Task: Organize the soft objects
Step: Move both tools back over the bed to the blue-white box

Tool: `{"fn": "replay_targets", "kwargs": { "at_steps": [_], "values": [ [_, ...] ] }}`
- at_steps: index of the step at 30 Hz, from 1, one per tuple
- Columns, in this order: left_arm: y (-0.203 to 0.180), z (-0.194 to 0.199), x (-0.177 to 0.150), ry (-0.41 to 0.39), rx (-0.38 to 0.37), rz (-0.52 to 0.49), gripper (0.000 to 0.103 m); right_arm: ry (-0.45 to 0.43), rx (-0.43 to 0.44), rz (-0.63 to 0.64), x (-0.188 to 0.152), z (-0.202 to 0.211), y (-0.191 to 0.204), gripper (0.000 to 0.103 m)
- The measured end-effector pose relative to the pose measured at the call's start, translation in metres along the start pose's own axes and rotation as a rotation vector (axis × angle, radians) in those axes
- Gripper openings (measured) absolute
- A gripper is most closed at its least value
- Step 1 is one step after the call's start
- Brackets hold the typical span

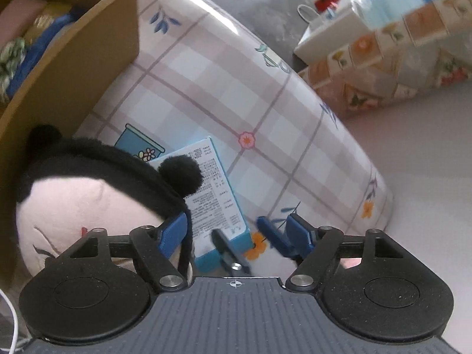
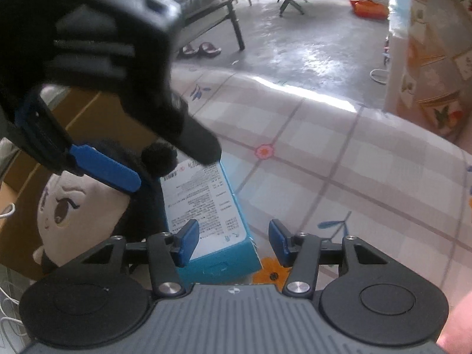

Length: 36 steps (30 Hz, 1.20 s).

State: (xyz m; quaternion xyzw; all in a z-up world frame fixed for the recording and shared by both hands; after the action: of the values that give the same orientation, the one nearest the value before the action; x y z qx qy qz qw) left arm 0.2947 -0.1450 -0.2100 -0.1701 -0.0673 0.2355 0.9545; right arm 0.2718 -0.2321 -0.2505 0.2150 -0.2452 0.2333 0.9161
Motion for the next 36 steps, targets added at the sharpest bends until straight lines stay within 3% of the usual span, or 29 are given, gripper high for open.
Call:
{"fn": "replay_targets", "kwargs": {
  "at_steps": [2,6,10,12,20,24,27,31,36],
  "values": [
    [0.005,0.000,0.003,0.001,-0.022,0.039,0.074,0.030,0.031,-0.006,-0.002,-0.009,0.004,0.057],
    [0.007,0.000,0.002,-0.007,-0.034,0.064,0.074,0.058,0.042,0.058,-0.007,-0.019,0.017,0.074],
    [0.005,0.000,0.001,-0.011,-0.034,0.059,0.074,0.061,0.011,0.107,-0.012,-0.021,0.025,0.074],
    [0.005,0.000,0.000,-0.010,-0.034,0.053,0.074,0.063,0.003,0.066,-0.014,-0.018,0.022,0.067],
    [-0.007,0.001,-0.010,0.025,-0.038,-0.025,0.077,0.113,-0.098,-0.153,-0.056,0.020,0.003,0.067],
    [-0.027,-0.001,-0.034,0.088,-0.070,-0.134,0.081,0.163,-0.150,-0.274,-0.095,0.045,0.006,0.068],
    [-0.038,-0.013,-0.062,0.167,-0.053,-0.227,0.082,0.188,-0.169,-0.351,-0.117,0.061,0.009,0.068],
    [-0.040,-0.038,-0.095,0.237,0.038,-0.338,0.085,0.077,-0.196,-0.411,-0.119,0.107,0.004,0.072],
    [-0.037,-0.059,-0.107,0.283,0.096,-0.361,0.095,-0.015,-0.374,-0.391,-0.106,0.152,-0.025,0.074]
  ]
}}
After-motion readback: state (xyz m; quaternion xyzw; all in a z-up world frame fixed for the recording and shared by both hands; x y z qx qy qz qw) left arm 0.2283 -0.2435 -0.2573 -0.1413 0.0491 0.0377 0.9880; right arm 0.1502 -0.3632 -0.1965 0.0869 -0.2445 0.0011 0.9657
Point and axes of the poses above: each gripper's, at about its wrist camera, not at the fingertips, and z roughly against the way its jaws point, y to its left, x to its top, the point moved 8 cm from there along -z, roughly the way its jaws point
